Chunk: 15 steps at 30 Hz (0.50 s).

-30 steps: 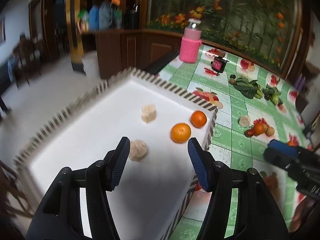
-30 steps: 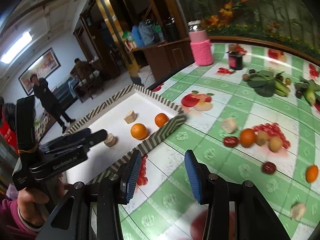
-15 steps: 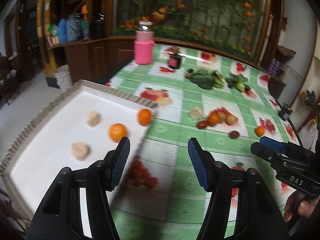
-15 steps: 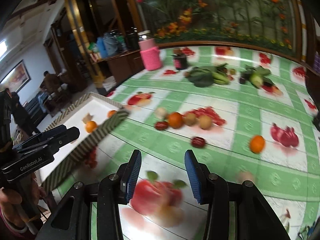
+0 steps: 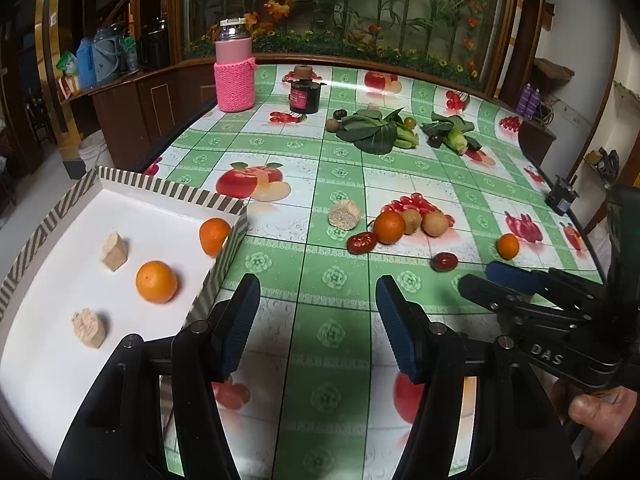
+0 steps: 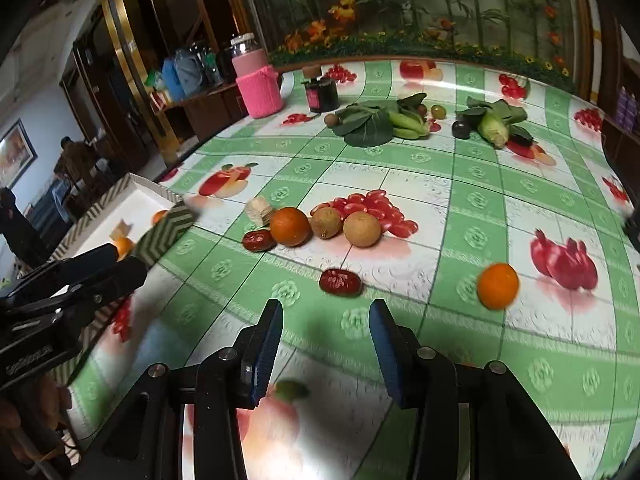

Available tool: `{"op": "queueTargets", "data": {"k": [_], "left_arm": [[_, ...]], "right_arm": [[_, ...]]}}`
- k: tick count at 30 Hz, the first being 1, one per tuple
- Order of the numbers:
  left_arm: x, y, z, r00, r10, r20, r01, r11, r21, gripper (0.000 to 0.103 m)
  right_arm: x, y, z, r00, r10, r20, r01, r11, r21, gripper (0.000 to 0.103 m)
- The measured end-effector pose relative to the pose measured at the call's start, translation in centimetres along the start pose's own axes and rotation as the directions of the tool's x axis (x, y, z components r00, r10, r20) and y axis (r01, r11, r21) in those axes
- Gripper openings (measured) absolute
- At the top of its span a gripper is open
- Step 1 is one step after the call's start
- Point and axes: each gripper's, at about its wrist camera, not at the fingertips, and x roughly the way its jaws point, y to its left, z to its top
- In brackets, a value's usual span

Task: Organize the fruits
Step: 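Grasp a red date with the right tool while the left tool grasps another red date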

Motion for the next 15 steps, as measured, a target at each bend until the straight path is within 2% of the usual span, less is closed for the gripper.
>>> {"op": "queueTargets", "data": {"k": [5,11,15], "left_arm": [[1.4,0.2,0.6,1.000,0.012,-0.020,-0.012,1.000,-0.008,0.061],[3.1,0.2,1.0,0.999,0.022,-0.047,-0.023,1.000,-0.012,0.061],[4.3,-0.1,1.6,0.997,0.002,-0.072,-0.004,0.999,-0.033,0.061]], "right_arm": [[1.9,-0.6,0.7,1.000,0.019,-0.024,-0.018,0.999,0.045,0.044],[3.5,-0.5,0.8,0.999,-0.011,-0.041,0.011,1.000,0.017,0.027],[3.0,-1.1,0.7,1.000,-0.018,-0.025,0.018,1.000,0.011,0.027]]}}
